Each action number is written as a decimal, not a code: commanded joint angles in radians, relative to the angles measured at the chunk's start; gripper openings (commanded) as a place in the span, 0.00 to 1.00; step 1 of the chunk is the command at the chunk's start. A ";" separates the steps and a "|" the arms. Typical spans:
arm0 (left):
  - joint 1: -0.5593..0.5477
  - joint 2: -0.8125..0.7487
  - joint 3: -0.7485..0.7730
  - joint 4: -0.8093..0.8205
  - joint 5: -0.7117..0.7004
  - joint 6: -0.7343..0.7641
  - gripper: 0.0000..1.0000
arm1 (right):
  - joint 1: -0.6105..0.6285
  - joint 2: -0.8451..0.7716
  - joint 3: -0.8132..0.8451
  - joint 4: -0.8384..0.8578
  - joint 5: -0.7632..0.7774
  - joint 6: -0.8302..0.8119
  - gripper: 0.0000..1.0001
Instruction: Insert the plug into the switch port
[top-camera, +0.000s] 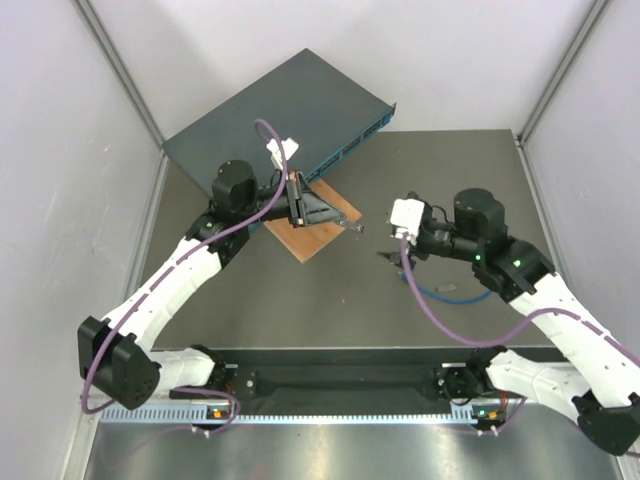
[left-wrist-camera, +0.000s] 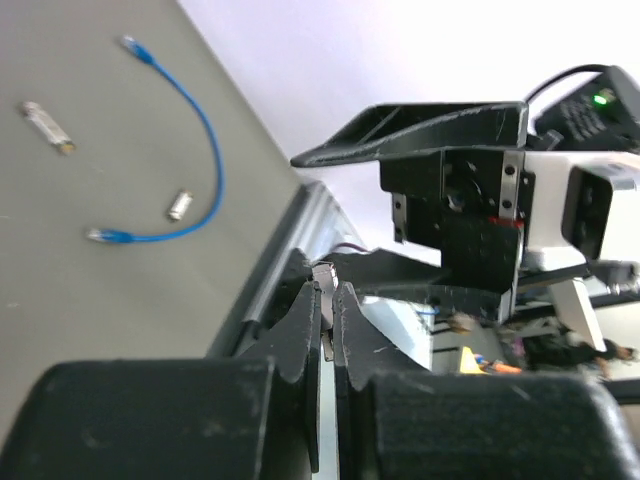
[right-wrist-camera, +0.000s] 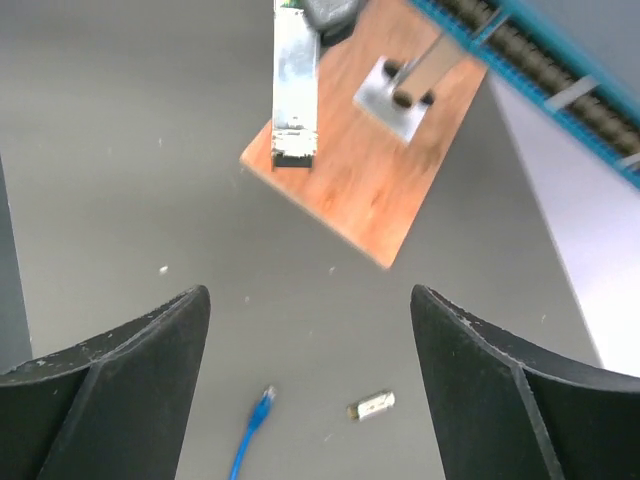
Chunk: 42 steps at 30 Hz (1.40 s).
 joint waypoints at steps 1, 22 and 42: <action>0.004 -0.019 -0.020 0.161 0.067 -0.096 0.00 | -0.040 -0.056 -0.040 0.202 -0.239 -0.012 0.79; 0.004 -0.027 -0.056 0.210 0.062 -0.172 0.00 | 0.047 0.029 -0.061 0.391 -0.169 -0.011 0.46; 0.134 -0.067 0.123 0.089 -0.051 0.079 0.82 | 0.102 0.134 0.098 0.207 0.138 0.245 0.00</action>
